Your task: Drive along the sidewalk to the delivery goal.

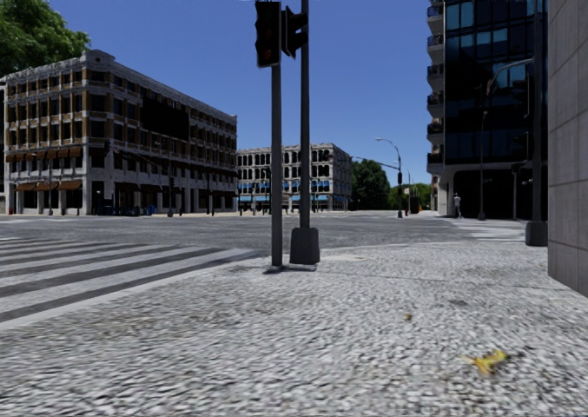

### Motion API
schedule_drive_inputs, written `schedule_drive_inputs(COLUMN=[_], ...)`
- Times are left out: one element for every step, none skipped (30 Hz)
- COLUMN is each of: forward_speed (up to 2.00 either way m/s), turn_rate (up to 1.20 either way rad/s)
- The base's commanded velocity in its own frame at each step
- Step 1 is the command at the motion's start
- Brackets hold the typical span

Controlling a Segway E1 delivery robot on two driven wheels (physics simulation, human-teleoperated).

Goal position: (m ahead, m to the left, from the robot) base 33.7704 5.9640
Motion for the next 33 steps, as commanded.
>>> schedule_drive_inputs(forward_speed=[2.0,2.0,2.0,2.0,2.0,2.0,2.0,2.0,2.0,2.0,2.0,2.0,2.0,2.0,2.0,2.0,2.0,2.0,2.0,2.0,2.0,2.0,2.0,2.0,2.0,2.0,2.0,2.0,2.0,2.0,2.0,1.94,1.87], turn_rate=[0.77,0.77,0.77,0.77,0.77,0.77,0.77,0.77,0.77,0.77,0.77,0.77,0.77,0.77,0.77,0.77,0.77,0.77,0.77,0.77,0.77,0.77,0.77,0.77,0.77,0.77,0.77,0.77,0.77,0.77,0.77,0.77,0.77])
